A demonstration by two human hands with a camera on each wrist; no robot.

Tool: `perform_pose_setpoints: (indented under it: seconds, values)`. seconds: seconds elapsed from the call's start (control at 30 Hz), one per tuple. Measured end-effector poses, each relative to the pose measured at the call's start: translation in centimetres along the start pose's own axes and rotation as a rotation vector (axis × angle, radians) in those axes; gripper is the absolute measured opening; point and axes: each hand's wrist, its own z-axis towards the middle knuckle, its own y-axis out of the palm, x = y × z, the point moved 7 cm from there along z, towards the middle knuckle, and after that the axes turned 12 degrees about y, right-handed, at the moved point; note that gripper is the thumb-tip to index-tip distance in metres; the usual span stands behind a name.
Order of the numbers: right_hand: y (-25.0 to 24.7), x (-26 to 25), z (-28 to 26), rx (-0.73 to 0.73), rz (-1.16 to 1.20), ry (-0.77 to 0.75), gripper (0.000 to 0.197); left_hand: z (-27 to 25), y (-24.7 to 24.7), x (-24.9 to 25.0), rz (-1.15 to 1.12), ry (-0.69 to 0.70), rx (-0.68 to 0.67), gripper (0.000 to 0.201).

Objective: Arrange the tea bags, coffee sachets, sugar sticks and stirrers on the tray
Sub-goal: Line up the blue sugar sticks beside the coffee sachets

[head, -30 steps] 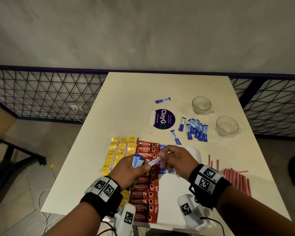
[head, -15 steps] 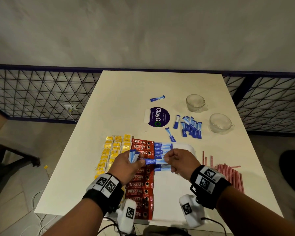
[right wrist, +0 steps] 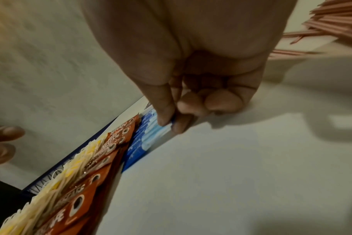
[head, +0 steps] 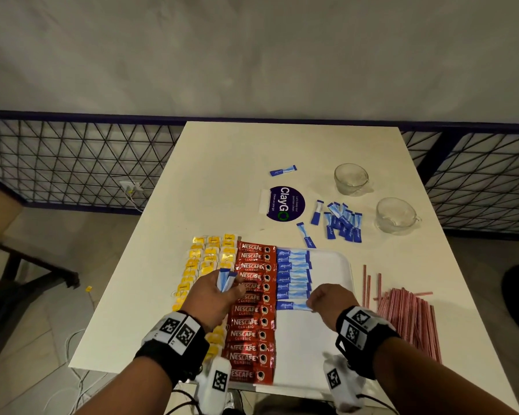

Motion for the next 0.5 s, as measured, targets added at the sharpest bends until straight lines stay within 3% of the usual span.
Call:
perform_pose_setpoints:
  seconds: [0.5]
  values:
    - [-0.24, -1.05, 0.27, 0.121, -0.042, -0.034, 0.031, -0.37, -0.57, -0.04, -0.013, -0.019, 0.010, 0.007]
